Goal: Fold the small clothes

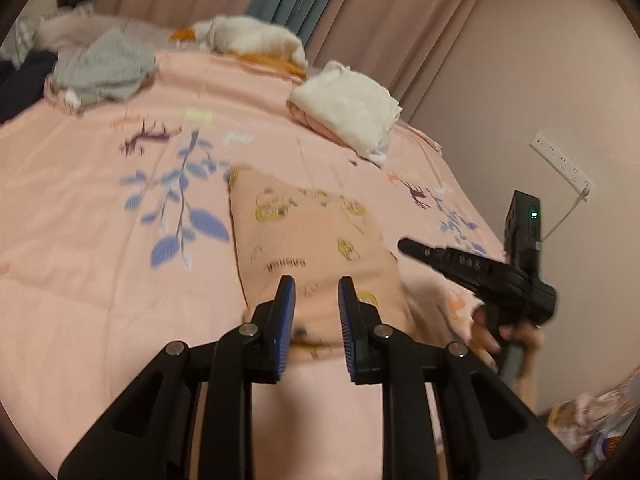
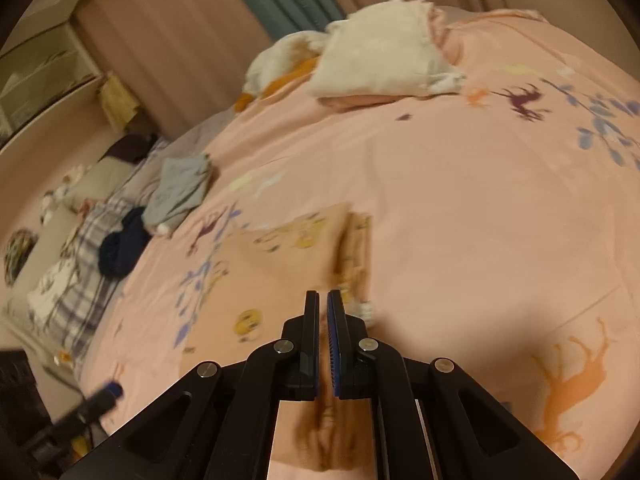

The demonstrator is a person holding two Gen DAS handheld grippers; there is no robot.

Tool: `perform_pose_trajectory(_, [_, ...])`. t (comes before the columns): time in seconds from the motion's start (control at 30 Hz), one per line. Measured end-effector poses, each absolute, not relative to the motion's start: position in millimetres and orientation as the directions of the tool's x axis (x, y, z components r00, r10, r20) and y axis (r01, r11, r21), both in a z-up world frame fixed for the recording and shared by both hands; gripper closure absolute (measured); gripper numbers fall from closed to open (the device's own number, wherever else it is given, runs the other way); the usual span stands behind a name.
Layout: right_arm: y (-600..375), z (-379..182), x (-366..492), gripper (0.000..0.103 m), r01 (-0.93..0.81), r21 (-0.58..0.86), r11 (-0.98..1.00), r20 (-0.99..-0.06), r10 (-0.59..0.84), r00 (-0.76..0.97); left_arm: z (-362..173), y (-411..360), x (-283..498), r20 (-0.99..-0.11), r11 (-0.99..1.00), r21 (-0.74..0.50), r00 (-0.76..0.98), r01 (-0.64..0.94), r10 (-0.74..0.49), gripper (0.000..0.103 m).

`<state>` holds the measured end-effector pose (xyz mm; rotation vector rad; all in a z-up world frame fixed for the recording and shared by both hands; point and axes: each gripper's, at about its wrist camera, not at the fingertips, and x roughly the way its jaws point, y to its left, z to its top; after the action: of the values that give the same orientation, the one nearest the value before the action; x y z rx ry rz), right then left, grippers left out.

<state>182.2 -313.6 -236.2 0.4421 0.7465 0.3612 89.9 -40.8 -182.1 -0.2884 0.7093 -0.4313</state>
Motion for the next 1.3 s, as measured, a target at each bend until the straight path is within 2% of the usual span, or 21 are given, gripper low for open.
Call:
perform_pose_trajectory(0.07, [-299, -238, 183, 0.095, -0.198, 0.481, 0.854, -0.586, 0.481, 0.652, -203, -52, 103, -0.630, 0.877, -0.390, 0.614, 0.280, -0.476, 0.083])
perform_pose_trajectory(0.17, [-281, -242, 184, 0.095, -0.218, 0.434, 0.874, -0.623, 0.466, 0.628, -247, -64, 114, -0.717, 0.853, -0.444, 0.463, 0.273, -0.521, 0.086])
perform_pose_trajectory(0.3, [-275, -256, 187, 0.095, -0.206, 0.395, 0.895, -0.679, 0.435, 0.592, -259, -69, 106, -0.734, 0.867, -0.392, 0.463, 0.307, -0.496, 0.088])
perform_pose_trajectory(0.37, [-275, -258, 185, 0.095, -0.214, 0.367, 0.905, -0.690, 0.419, 0.590, -259, -68, 106, -0.751, 0.860, -0.408, 0.423, 0.307, -0.507, 0.088])
perform_pose_trajectory(0.47, [-278, -258, 180, 0.095, -0.212, 0.374, 0.903, -0.691, 0.424, 0.585, -260, -58, 105, -0.746, 0.837, -0.451, 0.384, 0.309, -0.544, 0.088])
perform_pose_trajectory(0.57, [-282, -256, 176, 0.095, -0.213, 0.404, 0.890, -0.674, 0.447, 0.588, -248, -47, 102, -0.754, 0.866, -0.421, 0.426, 0.271, -0.500, 0.088])
perform_pose_trajectory(0.7, [-291, -246, 172, 0.095, -0.224, 0.477, 0.850, -0.619, 0.506, 0.601, -216, -35, 93, -0.669, 0.858, -0.413, 0.538, 0.304, -0.513, 0.083])
perform_pose_trajectory(0.8, [-293, -248, 174, 0.095, -0.240, 0.523, 0.818, -0.600, 0.553, 0.578, -214, -33, 96, -0.609, 0.851, -0.427, 0.598, 0.306, -0.521, 0.078])
perform_pose_trajectory(0.9, [-287, -255, 176, 0.095, -0.246, 0.516, 0.820, -0.626, 0.557, 0.545, -243, -46, 110, -0.680, 0.846, -0.446, 0.503, 0.293, -0.533, 0.081])
perform_pose_trajectory(1.0, [-275, -265, 178, 0.095, -0.232, 0.390, 0.891, -0.723, 0.452, 0.523, -258, -51, 110, -0.715, 0.861, -0.418, 0.480, 0.289, -0.509, 0.081])
perform_pose_trajectory(1.17, [-284, -259, 173, 0.095, -0.228, 0.452, 0.862, -0.684, 0.499, 0.532, -240, -45, 103, -0.706, 0.870, -0.397, 0.508, 0.294, -0.494, 0.080])
perform_pose_trajectory(1.23, [-291, -253, 172, 0.095, -0.228, 0.479, 0.848, -0.649, 0.517, 0.559, -228, -41, 101, -0.672, 0.870, -0.392, 0.553, 0.298, -0.492, 0.076])
perform_pose_trajectory(1.3, [-296, -243, 174, 0.095, -0.216, 0.491, 0.844, -0.608, 0.509, 0.609, -220, -39, 107, -0.645, 0.875, -0.383, 0.592, 0.296, -0.483, 0.061])
